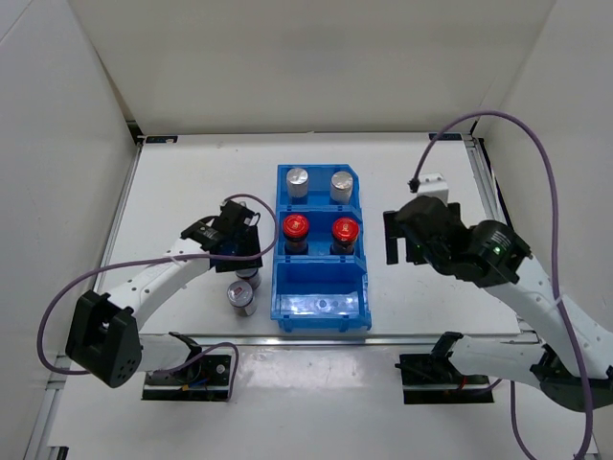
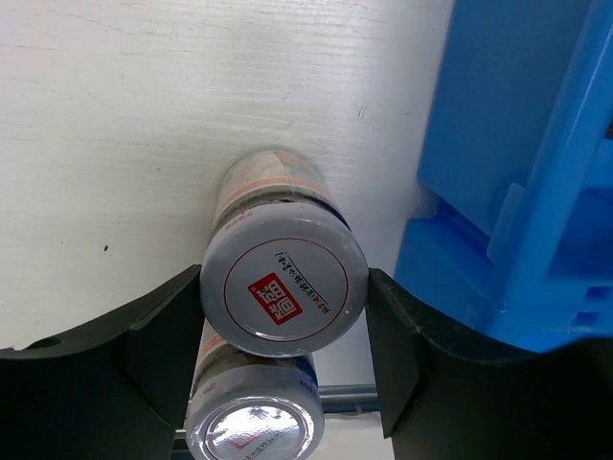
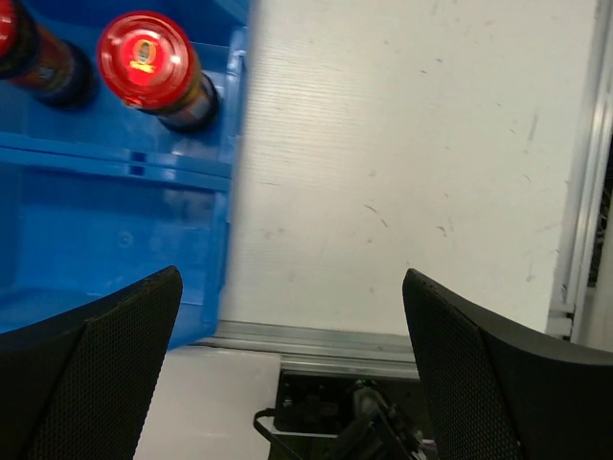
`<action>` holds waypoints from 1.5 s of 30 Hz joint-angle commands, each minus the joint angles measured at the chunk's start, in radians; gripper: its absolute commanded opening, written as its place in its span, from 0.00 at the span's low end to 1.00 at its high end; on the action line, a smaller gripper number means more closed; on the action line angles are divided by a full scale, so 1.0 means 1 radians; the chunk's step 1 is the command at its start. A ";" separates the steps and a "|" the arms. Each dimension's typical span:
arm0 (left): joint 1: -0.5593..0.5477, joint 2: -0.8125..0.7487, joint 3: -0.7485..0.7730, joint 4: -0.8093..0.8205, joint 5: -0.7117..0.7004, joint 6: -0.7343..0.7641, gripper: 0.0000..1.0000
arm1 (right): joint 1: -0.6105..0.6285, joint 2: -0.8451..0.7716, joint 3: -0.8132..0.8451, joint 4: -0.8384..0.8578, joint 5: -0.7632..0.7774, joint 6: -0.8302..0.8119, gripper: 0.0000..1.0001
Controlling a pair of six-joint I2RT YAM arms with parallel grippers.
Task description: Organize the condiment bottles
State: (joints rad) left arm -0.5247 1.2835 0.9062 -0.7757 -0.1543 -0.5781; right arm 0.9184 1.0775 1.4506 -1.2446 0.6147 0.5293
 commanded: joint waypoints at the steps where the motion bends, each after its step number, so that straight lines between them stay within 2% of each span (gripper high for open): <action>1: 0.002 0.005 -0.003 -0.004 0.013 -0.023 0.55 | 0.002 -0.073 -0.044 -0.078 0.091 0.052 0.99; 6: 0.002 -0.048 0.085 -0.078 -0.080 -0.023 0.32 | 0.002 -0.157 -0.150 -0.099 0.129 0.100 0.99; 7: 0.002 -0.062 0.141 -0.100 -0.096 -0.023 0.24 | 0.002 -0.157 -0.163 -0.099 0.144 0.100 0.99; 10: 0.002 -0.119 0.244 -0.183 -0.137 -0.009 0.11 | 0.002 -0.180 -0.216 -0.134 0.166 0.149 0.99; 13: -0.027 -0.164 0.408 -0.226 -0.137 0.009 0.11 | 0.002 -0.191 -0.226 -0.153 0.189 0.182 0.99; 17: -0.115 -0.164 0.540 -0.235 -0.107 0.009 0.11 | 0.002 -0.209 -0.260 -0.144 0.214 0.210 0.99; 20: -0.234 -0.107 0.621 -0.226 -0.097 -0.009 0.11 | 0.002 -0.218 -0.269 -0.144 0.214 0.210 0.99; 24: -0.470 -0.001 0.645 -0.149 -0.152 -0.043 0.11 | 0.002 -0.228 -0.279 -0.134 0.214 0.210 0.99; 27: -0.569 0.042 0.599 -0.059 -0.177 -0.054 0.11 | 0.002 -0.237 -0.279 -0.125 0.214 0.210 0.99; 35: -0.658 0.223 0.527 0.090 -0.165 -0.065 0.11 | 0.002 -0.237 -0.288 -0.115 0.214 0.199 0.99; 42: -0.676 0.372 0.481 0.187 -0.185 -0.065 0.11 | 0.002 -0.218 -0.288 -0.105 0.204 0.190 0.99; 45: -0.676 0.425 0.471 0.230 -0.185 -0.055 0.16 | 0.002 -0.218 -0.288 -0.096 0.204 0.190 0.99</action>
State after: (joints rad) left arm -1.1954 1.7157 1.3685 -0.6632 -0.3065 -0.6361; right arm 0.9184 0.8627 1.1629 -1.3445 0.7902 0.7151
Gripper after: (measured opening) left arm 0.725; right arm 0.989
